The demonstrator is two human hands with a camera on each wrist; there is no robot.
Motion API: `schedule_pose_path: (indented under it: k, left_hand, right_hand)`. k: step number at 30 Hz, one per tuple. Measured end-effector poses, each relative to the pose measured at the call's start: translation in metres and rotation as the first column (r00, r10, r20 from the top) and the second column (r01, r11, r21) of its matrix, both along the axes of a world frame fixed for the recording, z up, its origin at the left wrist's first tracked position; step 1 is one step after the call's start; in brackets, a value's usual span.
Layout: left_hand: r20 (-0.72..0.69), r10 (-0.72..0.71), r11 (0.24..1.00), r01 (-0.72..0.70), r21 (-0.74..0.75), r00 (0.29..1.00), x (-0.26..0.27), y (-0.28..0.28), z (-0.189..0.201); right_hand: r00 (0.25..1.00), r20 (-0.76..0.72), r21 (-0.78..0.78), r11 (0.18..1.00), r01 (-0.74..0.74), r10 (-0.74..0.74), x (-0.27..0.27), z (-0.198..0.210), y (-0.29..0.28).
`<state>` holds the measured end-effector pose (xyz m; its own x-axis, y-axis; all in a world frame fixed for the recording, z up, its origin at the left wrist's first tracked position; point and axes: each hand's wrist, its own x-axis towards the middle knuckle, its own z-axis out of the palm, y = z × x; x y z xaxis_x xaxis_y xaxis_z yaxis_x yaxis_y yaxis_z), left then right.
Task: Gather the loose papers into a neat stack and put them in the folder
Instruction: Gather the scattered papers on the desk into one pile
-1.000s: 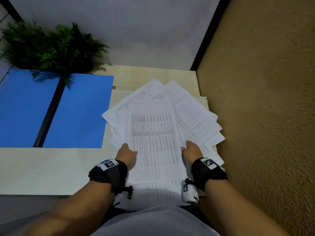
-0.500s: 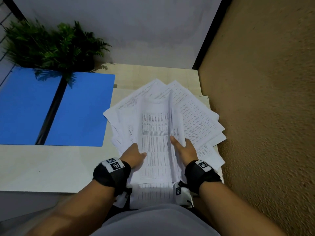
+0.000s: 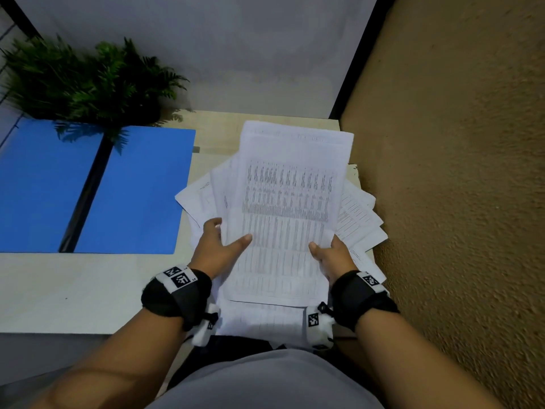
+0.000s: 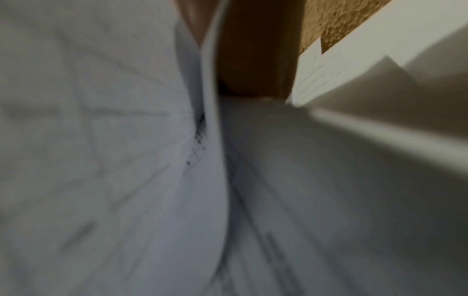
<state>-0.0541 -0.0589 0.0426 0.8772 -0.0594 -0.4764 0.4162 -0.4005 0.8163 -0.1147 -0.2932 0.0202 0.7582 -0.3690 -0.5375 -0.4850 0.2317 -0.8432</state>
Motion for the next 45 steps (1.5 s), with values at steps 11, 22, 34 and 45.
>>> schedule_pose_path:
  k: [11,22,34,45]
  left_hand:
    - [0.084,0.027,0.999,-0.029,0.017,0.996,0.010,0.003,-0.003]
    - [-0.025,0.200,0.978,-0.198,0.064,0.979,0.010,0.029,-0.020]
    - [-0.146,0.147,0.988,-0.139,0.062,0.978,0.014,0.032,-0.033]
    - [-0.229,-0.229,0.936,0.279,0.216,0.946,-0.002,-0.004,-0.033]
  right_hand:
    - [0.968,-0.142,-0.356,0.923,0.147,-0.209,-0.003,-0.003,0.013]
    - [0.913,-0.263,-0.354,0.911,0.210,-0.313,0.010,-0.003,-0.032]
    - [0.936,-0.320,-0.407,0.870,-0.278,0.150,0.006,0.000,-0.017]
    - [0.980,-0.120,-0.165,0.976,0.139,-0.160,0.000,0.001,0.022]
